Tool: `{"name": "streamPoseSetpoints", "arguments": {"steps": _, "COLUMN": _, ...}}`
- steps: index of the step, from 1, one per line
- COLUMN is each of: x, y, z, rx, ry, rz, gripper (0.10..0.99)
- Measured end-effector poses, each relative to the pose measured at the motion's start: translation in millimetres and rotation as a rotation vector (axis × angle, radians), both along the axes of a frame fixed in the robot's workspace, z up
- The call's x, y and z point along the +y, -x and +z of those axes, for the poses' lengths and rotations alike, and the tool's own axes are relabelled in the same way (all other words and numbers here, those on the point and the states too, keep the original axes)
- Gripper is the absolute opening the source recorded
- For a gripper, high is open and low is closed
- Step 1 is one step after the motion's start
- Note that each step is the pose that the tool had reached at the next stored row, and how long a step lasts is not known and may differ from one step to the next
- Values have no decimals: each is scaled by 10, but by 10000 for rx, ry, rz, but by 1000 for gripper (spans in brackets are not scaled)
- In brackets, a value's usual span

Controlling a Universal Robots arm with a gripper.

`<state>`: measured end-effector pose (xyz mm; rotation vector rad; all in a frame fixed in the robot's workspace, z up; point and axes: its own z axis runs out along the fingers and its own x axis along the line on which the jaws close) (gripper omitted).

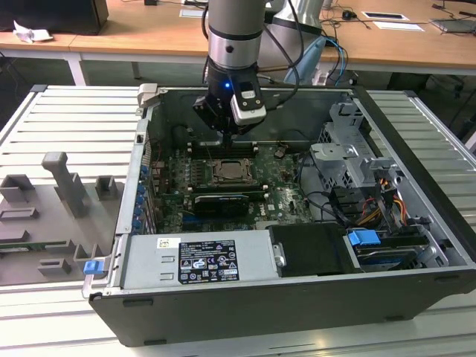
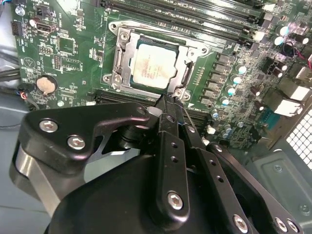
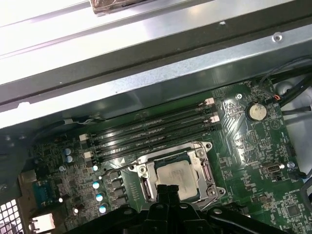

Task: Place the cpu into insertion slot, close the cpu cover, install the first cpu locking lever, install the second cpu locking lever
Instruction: 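Install the first cpu locking lever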

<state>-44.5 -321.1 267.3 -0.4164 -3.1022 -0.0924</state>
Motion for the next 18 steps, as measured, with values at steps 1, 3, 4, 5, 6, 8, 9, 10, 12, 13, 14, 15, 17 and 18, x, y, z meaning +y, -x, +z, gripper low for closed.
{"name": "streamPoseSetpoints", "arguments": {"steps": 1, "x": 0, "y": 0, "z": 0, "rx": 0, "ry": 0, "rz": 39, "gripper": 106}}
{"name": "streamPoseSetpoints", "arguments": {"steps": 3, "x": 0, "y": 0, "z": 0, "rx": 0, "ry": 0, "rz": 149, "gripper": 106}}
{"name": "streamPoseSetpoints", "arguments": {"steps": 4, "x": 0, "y": 0, "z": 0, "rx": -1, "ry": 0, "rz": 200, "gripper": 106}}
{"name": "streamPoseSetpoints", "arguments": {"steps": 5, "x": 0, "y": 0, "z": 0, "rx": 0, "ry": 0, "rz": 259, "gripper": 106}}
{"name": "streamPoseSetpoints", "arguments": {"steps": 6, "x": 0, "y": 0, "z": 0, "rx": -1, "ry": 0, "rz": 301, "gripper": 106}}
{"name": "streamPoseSetpoints", "arguments": {"steps": 8, "x": 0, "y": 0, "z": 0, "rx": -1, "ry": 0, "rz": 456, "gripper": 106}}
{"name": "streamPoseSetpoints", "arguments": {"steps": 9, "x": 0, "y": 0, "z": 0, "rx": 0, "ry": 0, "rz": 516, "gripper": 106}}
{"name": "streamPoseSetpoints", "arguments": {"steps": 10, "x": 0, "y": 0, "z": 0, "rx": -1, "ry": 0, "rz": 560, "gripper": 106}}
{"name": "streamPoseSetpoints", "arguments": {"steps": 12, "x": 0, "y": 0, "z": 0, "rx": 0, "ry": 0, "rz": 697, "gripper": 106}}
{"name": "streamPoseSetpoints", "arguments": {"steps": 13, "x": 0, "y": 0, "z": 0, "rx": 0, "ry": 0, "rz": 794, "gripper": 106}}
{"name": "streamPoseSetpoints", "arguments": {"steps": 14, "x": 0, "y": 0, "z": 0, "rx": 0, "ry": 0, "rz": 840, "gripper": 106}}
{"name": "streamPoseSetpoints", "arguments": {"steps": 15, "x": 0, "y": 0, "z": 0, "rx": 0, "ry": 0, "rz": 873, "gripper": 106}}
{"name": "streamPoseSetpoints", "arguments": {"steps": 17, "x": 0, "y": 0, "z": 0, "rx": -1, "ry": 0, "rz": 965, "gripper": 106}}
{"name": "streamPoseSetpoints", "arguments": {"steps": 18, "x": 0, "y": 0, "z": 0, "rx": 0, "ry": 0, "rz": 1021, "gripper": 106}}
